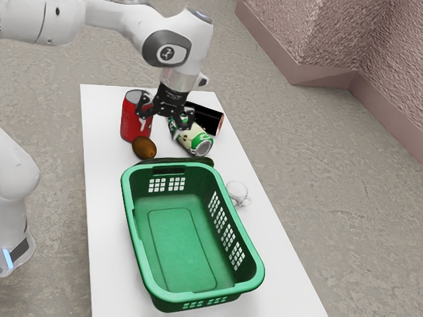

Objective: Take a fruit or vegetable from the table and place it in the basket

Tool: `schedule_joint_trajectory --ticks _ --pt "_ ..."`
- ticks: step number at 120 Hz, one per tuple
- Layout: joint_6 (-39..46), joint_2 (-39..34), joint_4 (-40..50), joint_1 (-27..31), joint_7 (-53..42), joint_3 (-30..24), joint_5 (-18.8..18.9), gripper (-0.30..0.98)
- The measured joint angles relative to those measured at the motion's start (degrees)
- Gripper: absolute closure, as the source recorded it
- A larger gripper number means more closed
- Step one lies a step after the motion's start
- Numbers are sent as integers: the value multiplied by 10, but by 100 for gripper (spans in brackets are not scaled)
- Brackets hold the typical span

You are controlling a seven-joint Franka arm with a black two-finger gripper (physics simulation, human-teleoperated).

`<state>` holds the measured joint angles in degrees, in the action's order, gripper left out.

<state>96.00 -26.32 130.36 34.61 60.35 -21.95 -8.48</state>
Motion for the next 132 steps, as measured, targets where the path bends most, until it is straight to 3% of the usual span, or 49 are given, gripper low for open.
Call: schedule_joint_trajectory --ticks 24,103,112,132 --pt "37 -16 38 0 33 15 -1 2" --pt "127 33 76 16 65 17 -2 2" --pt "136 44 76 17 65 17 -2 -3" --pt "155 62 77 16 64 17 -2 1"
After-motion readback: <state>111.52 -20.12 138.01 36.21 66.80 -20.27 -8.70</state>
